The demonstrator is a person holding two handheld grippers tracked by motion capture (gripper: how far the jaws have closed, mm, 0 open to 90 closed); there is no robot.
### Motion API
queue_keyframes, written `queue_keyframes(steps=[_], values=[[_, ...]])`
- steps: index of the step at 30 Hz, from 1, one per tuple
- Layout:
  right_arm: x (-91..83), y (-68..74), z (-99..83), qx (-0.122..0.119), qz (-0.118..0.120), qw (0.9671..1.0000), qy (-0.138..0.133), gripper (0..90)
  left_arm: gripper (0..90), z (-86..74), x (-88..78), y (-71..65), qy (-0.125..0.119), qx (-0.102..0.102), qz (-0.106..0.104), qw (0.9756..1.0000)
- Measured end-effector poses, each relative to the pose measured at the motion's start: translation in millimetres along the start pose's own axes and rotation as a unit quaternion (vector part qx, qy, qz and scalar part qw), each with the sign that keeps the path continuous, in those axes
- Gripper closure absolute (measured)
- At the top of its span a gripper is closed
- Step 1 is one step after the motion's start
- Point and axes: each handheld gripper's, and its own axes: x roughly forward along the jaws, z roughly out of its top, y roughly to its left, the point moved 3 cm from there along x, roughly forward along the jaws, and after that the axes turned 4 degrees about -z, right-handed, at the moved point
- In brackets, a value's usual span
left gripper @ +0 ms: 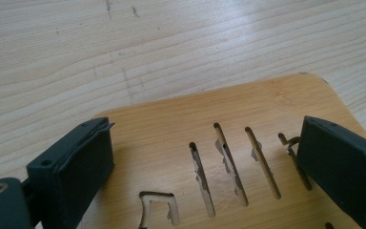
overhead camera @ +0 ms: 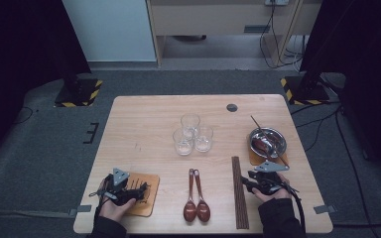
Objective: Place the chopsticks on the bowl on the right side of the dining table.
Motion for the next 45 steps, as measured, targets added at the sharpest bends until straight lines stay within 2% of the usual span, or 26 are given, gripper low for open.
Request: queue_keyframes(steps=[17, 29, 32, 45], values=[[14.3, 1.5, -11.7, -0.012, 0.005, 0.9993, 0.035, 66.1, 4.0, 0.0, 0.0, 0.0, 0.000, 0.000, 0.000, 1.0000], [17.1, -0.1, -15.0, -0.017, 0.008, 0.9987, 0.046, 67.8, 4.0, 0.0, 0.0, 0.0, 0.000, 0.000, 0.000, 1.0000], [17.7, -0.5, -15.5, -0.018, 0.006, 0.9987, 0.048, 70.7, 4.0, 0.0, 0.0, 0.0, 0.000, 0.000, 0.000, 1.0000], [13.5, -8.0, -17.6, -0.003, -0.005, 0.9981, 0.061, 78.9, 4.0, 0.0, 0.0, 0.0, 0.000, 0.000, 0.000, 1.0000]])
